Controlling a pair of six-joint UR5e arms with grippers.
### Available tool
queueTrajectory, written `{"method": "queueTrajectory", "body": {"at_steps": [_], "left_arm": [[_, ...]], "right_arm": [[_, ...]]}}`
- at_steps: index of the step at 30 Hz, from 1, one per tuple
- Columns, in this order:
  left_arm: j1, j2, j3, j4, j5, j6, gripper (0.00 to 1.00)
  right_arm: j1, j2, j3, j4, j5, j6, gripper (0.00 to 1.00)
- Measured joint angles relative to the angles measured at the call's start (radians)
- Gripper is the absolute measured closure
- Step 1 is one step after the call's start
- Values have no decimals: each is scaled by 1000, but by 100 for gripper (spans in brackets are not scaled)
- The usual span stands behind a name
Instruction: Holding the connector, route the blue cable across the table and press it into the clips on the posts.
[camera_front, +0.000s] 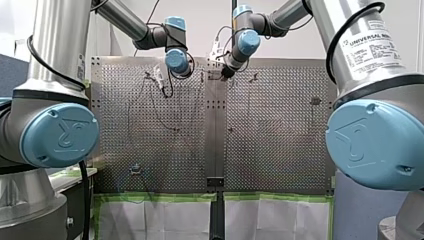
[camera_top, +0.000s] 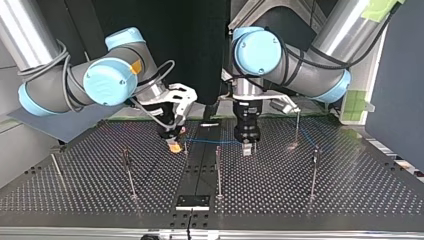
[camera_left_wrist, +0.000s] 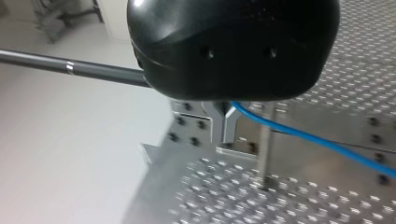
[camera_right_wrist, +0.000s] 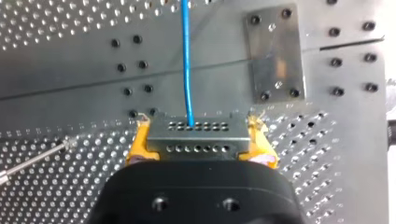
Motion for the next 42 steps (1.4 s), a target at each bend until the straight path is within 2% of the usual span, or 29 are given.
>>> {"method": "queueTrajectory", "body": {"at_steps": [3,9,15,21,30,34,42], "left_arm": [[6,4,8,0,23,-1,98],[9,-29,17,-12,70,1,98],[16,-60,17,-23,83,2,98],[33,-65,18,-8,90,2,98],[73,-77,40,28,133,1,98],[81,-105,69,17,150,4,98],[89,-179,136,4,174,5,98]], "right_arm": [[-12,6,-3,0,-3,6,100],[-35,11,-15,4,-18,18,100],[-55,12,-41,17,-42,31,100],[-68,15,-56,22,-51,33,100],[-72,39,-66,21,-59,33,100],[-81,42,-74,21,-62,33,100],[-113,46,-84,21,-64,33,100]]}}
